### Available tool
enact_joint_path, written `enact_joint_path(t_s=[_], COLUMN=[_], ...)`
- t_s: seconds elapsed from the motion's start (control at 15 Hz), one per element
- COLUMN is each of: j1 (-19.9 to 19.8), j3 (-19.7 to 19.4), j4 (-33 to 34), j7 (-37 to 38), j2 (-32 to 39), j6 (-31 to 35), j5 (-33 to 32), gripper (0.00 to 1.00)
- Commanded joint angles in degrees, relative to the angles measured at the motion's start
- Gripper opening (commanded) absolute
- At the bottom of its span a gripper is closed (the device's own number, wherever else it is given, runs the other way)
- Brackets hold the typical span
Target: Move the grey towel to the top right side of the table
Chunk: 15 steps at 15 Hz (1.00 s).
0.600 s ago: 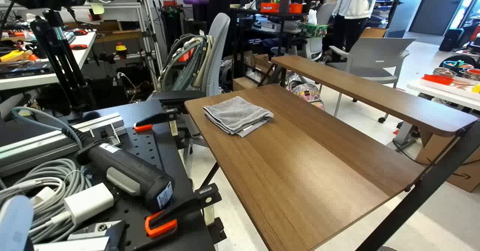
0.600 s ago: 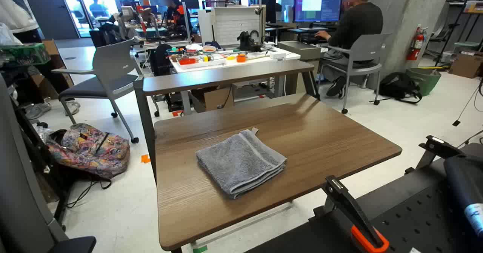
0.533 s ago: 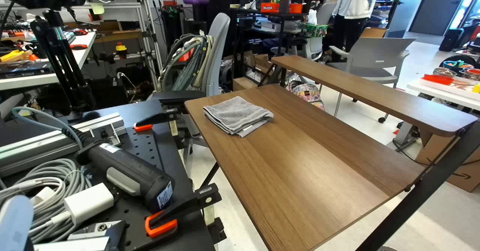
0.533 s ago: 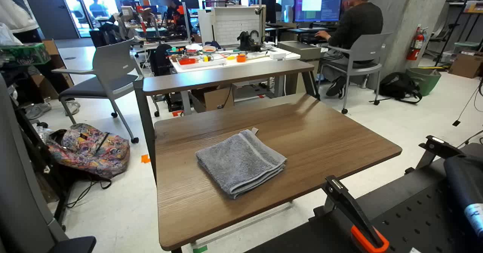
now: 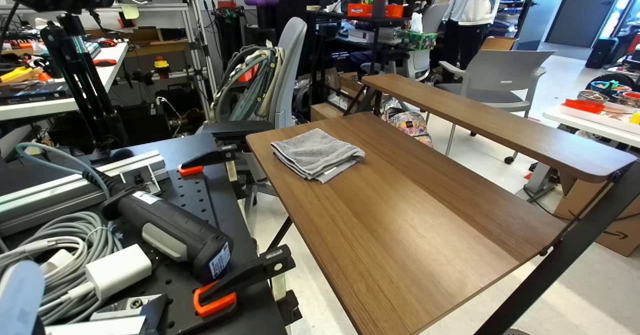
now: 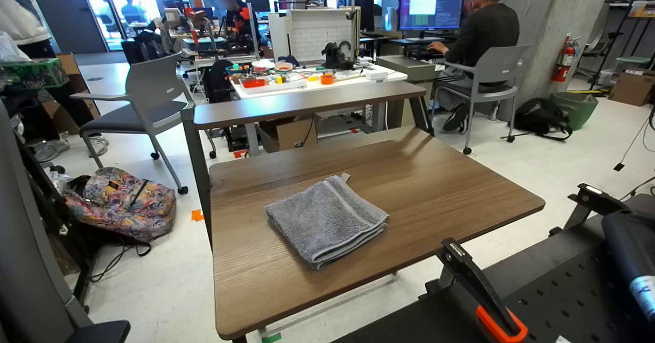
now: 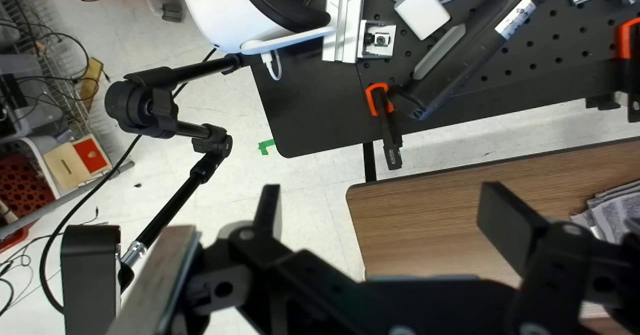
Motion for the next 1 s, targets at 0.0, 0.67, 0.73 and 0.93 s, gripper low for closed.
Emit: enact_joint_path(t_s=[0.0,0.67,0.73,0.93], j1=[0.67,0.67,1.07,3.36], j3=[-0.56,-0.56,-0.27,2.0], j4=[0.13,0.13,0.5,0.82], j7=[0.42,0.42,0.53,5.32], j2=[0.02,0.02,0.76,4.13], j6=[-0.25,-0.25,-0.7,1.95], j5=[-0.42,-0.42,0.02,3.73], gripper=[1.0,1.0,1.0,1.0])
